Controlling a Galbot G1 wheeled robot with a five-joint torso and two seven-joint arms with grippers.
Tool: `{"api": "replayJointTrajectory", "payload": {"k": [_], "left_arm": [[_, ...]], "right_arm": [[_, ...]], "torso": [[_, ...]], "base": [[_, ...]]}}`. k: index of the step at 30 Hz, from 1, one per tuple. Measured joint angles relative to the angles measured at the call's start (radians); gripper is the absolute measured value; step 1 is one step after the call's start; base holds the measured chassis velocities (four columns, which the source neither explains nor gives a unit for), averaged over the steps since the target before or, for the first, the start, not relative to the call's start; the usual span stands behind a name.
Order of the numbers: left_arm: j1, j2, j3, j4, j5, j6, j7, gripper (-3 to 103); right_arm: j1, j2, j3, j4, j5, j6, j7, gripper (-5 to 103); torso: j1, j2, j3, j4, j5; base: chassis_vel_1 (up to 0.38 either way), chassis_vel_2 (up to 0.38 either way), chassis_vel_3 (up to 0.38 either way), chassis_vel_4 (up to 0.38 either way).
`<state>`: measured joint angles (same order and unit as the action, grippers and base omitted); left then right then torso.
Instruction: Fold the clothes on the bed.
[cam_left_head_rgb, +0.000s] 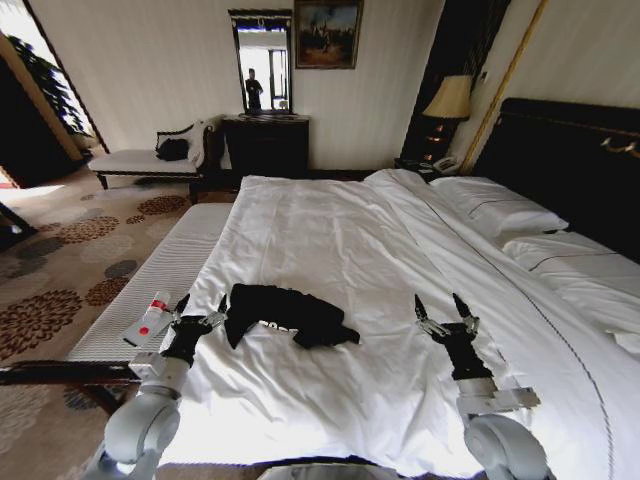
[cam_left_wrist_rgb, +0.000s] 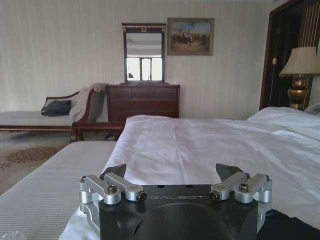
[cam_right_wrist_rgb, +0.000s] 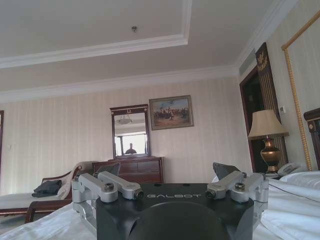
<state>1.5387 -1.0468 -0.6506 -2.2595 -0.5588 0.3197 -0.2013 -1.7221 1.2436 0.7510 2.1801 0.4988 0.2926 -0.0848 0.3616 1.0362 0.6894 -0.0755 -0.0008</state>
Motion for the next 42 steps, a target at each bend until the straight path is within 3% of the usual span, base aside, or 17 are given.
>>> {"api": "replayJointTrajectory", "payload": {"k": [1, 3, 4, 7, 8, 13, 17, 23, 28, 30, 31, 33, 42], "left_arm": [[0.000, 0.000, 0.000, 0.000, 0.000, 0.000, 0.000, 100], [-0.075, 0.086, 0.039, 0.031, -0.098, 0.184, -0.069, 100], [-0.075, 0.086, 0.039, 0.031, -0.098, 0.184, -0.069, 100], [-0.200, 0.186, 0.138, 0.071, -0.315, 0.374, -0.214, 100], [-0.230, 0.201, 0.157, 0.079, -0.369, 0.402, -0.237, 100], [-0.364, 0.219, 0.251, 0.135, -0.465, 0.431, -0.257, 100], [-0.429, 0.201, 0.293, 0.180, -0.454, 0.409, -0.223, 100], [-0.556, 0.183, 0.338, 0.302, -0.507, 0.367, -0.211, 100], [-0.684, 0.181, 0.381, 0.416, -0.591, 0.361, -0.266, 100], [-0.813, 0.179, 0.448, 0.537, -0.735, 0.404, -0.396, 100], [-0.813, 0.179, 0.448, 0.537, -0.735, 0.404, -0.396, 100], [-0.894, 0.174, 0.498, 0.618, -0.824, 0.415, -0.465, 100], [-1.115, 0.128, 0.643, 0.876, -0.905, 0.415, -0.484, 100]], "right_arm": [[0.000, 0.000, 0.000, 0.000, 0.000, 0.000, 0.000, 100], [0.006, 0.010, -0.010, -0.008, -0.007, 0.003, 0.005, 100], [0.006, 0.010, -0.010, -0.008, -0.007, 0.003, 0.005, 100], [0.018, 0.022, -0.022, -0.023, -0.011, 0.005, 0.015, 100], [0.022, 0.024, -0.025, -0.027, -0.011, 0.005, 0.017, 100], [0.039, 0.028, -0.037, -0.053, -0.012, 0.006, 0.019, 100], [0.050, 0.029, -0.047, -0.069, -0.013, 0.008, 0.020, 100], [0.062, 0.028, -0.059, -0.092, -0.020, 0.010, 0.021, 100], [0.065, 0.032, -0.065, -0.105, -0.033, 0.012, 0.020, 100], [0.066, 0.034, -0.068, -0.119, -0.043, 0.014, 0.020, 100], [0.066, 0.034, -0.068, -0.119, -0.043, 0.014, 0.020, 100], [0.068, 0.033, -0.068, -0.127, -0.046, 0.014, 0.020, 100], [0.083, 0.028, -0.065, -0.161, -0.049, 0.014, 0.021, 100]], "torso": [[0.000, 0.000, 0.000, 0.0000, 0.0000], [0.000, 0.000, 0.000, 0.0000, -0.0001], [0.000, 0.000, 0.000, 0.0000, -0.0001], [0.000, 0.000, 0.000, -0.0001, 0.0000], [0.000, 0.000, 0.000, -0.0004, 0.0000], [0.000, 0.000, 0.000, -0.0001, 0.0002], [0.000, 0.000, 0.000, -0.0002, 0.0001], [0.000, 0.000, 0.000, 0.0000, 0.0003], [0.000, 0.000, 0.000, -0.0001, 0.0003], [0.000, 0.000, 0.000, -0.0002, 0.0002], [0.000, 0.000, 0.000, -0.0002, 0.0002], [0.000, 0.000, 0.000, -0.0001, 0.0002], [0.000, 0.000, 0.000, -0.0001, 0.0005]], "base": [[0.000, 0.000, 0.000, 0.000], [0.000, 0.000, 0.000, 0.000], [0.000, 0.000, 0.000, 0.000], [0.000, 0.000, 0.000, 0.000], [0.000, 0.000, 0.000, 0.000], [0.000, 0.000, 0.000, 0.000], [0.000, 0.000, 0.000, 0.000], [0.000, 0.000, 0.000, 0.000], [0.000, 0.000, 0.000, 0.000], [0.000, 0.000, 0.000, 0.000], [0.000, 0.000, 0.000, 0.000], [0.000, 0.000, 0.000, 0.000], [0.000, 0.000, 0.000, 0.000]]}}
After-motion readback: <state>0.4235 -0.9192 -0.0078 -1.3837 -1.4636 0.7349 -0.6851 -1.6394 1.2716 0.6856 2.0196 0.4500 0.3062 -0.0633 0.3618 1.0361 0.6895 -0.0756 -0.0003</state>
